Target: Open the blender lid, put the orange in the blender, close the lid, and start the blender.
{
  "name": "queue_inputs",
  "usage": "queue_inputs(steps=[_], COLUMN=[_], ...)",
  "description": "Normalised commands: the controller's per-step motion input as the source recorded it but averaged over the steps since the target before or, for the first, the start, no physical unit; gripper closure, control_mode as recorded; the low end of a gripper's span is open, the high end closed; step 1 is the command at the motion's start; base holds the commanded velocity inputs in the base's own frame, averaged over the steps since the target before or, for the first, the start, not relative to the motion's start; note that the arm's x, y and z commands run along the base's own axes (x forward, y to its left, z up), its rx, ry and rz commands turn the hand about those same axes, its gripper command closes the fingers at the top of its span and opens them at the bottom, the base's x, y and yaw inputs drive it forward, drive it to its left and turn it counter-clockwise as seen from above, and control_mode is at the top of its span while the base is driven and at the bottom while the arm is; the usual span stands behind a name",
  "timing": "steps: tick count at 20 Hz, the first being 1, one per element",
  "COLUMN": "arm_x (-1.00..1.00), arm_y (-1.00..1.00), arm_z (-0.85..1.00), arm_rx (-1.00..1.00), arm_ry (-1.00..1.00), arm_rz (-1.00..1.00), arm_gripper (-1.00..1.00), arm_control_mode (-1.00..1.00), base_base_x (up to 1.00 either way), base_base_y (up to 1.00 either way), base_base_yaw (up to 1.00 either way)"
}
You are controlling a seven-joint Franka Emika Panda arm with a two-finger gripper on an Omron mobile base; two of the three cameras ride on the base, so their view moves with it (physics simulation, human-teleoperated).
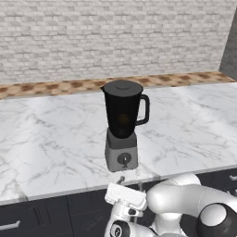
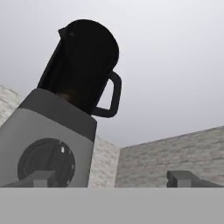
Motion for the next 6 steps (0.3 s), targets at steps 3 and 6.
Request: queue_inputs(steps=[3, 6], arm_x=[-0.24, 0.0], arm_y=[0.15, 0.27], arm_z=[0.65, 0.79], arm_rx=[0.0, 0.0], arm_ry=[-0.11, -0.02], arm_rz=[0.01, 0.0], arm_gripper=[-1.0, -1.0], arm_control_mode=[-1.0, -1.0], base_base_x=[0.0, 0.0], base_base_y=[0.0, 0.0], base_base_yaw=[0.0, 0.0])
